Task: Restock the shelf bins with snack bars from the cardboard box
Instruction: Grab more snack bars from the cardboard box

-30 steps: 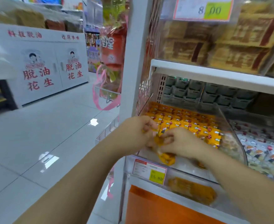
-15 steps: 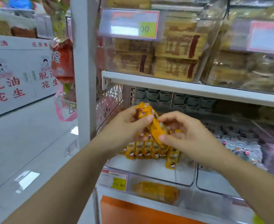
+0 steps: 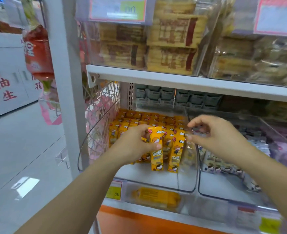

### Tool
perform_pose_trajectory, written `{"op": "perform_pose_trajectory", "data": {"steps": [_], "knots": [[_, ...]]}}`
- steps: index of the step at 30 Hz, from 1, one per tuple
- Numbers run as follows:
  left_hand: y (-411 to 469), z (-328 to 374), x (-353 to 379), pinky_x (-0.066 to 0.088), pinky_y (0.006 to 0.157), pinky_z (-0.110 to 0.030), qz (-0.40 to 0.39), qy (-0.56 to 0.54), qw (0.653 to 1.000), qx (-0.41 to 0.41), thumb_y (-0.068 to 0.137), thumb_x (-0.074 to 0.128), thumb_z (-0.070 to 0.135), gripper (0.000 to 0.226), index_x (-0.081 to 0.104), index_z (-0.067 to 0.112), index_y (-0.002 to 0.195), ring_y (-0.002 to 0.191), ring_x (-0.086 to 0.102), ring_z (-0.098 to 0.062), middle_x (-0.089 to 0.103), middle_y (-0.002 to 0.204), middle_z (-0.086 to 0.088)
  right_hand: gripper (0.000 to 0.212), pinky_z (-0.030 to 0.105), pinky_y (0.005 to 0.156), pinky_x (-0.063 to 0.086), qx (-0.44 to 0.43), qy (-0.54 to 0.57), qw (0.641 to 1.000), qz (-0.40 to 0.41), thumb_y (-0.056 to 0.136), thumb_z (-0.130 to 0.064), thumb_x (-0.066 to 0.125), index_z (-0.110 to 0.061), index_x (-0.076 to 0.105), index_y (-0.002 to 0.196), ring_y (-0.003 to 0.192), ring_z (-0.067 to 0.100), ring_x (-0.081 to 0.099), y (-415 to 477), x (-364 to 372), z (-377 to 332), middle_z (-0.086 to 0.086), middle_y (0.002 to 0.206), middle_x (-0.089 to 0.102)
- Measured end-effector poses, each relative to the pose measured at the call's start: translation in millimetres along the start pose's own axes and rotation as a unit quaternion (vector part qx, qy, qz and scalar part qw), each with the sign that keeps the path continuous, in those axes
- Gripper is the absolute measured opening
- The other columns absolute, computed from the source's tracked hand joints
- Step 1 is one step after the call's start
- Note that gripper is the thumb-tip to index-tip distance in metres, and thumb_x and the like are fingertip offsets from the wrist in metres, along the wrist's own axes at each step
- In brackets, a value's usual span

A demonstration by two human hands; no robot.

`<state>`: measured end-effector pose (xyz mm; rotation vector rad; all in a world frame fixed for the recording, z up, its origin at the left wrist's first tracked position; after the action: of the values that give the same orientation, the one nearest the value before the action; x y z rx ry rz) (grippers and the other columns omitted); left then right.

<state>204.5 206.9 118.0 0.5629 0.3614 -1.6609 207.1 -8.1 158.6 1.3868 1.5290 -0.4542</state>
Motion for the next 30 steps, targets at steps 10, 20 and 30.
{"op": "perform_pose_trajectory", "data": {"steps": [10, 20, 30], "knots": [[50.0, 5.9, 40.1, 0.042, 0.067, -0.026, -0.03, 0.231, 0.972, -0.027, 0.081, 0.074, 0.032, 0.055, 0.053, 0.018, 0.13, 0.091, 0.058, -0.02, 0.06, 0.107, -0.003, 0.011, -0.001, 0.075, 0.038, 0.032, 0.123, 0.992, -0.005, 0.093, -0.026, 0.057, -0.031, 0.064, 0.099, 0.094, -0.01, 0.051, -12.5, 19.7, 18.9, -0.015, 0.111, 0.05], [34.7, -1.6, 19.3, 0.038, 0.058, -0.016, -0.013, 0.172, 0.985, 0.004, 0.081, 0.075, 0.028, 0.057, 0.043, 0.027, 0.128, 0.079, 0.057, -0.008, 0.065, 0.101, 0.009, 0.013, 0.021, 0.09, 0.037, -0.042, 0.063, 0.993, 0.086, 0.085, -0.022, 0.067, -0.031, 0.066, 0.095, 0.1, 0.001, 0.051, -15.2, 16.2, -5.0, -0.015, 0.102, 0.057], [-28.3, -34.8, -42.1, 0.053, 0.08, -0.037, 0.022, 0.006, 1.0, 0.017, 0.087, 0.066, 0.005, 0.031, 0.055, 0.025, 0.108, 0.081, 0.062, -0.022, 0.059, 0.093, 0.004, 0.019, 0.007, 0.058, 0.043, -0.054, -0.026, 0.934, -0.351, 0.089, -0.016, 0.064, -0.014, 0.07, 0.107, 0.062, -0.002, 0.052, 10.8, 95.4, -61.5, 0.003, 0.1, 0.071]]}}
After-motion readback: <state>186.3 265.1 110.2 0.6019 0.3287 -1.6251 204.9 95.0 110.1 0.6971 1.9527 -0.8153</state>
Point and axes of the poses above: each hand's wrist, its own y-axis towards the middle knuckle, its own x-axis out of the palm, z = x × y, the point moved 1 cm from there along y, towards the middle knuckle
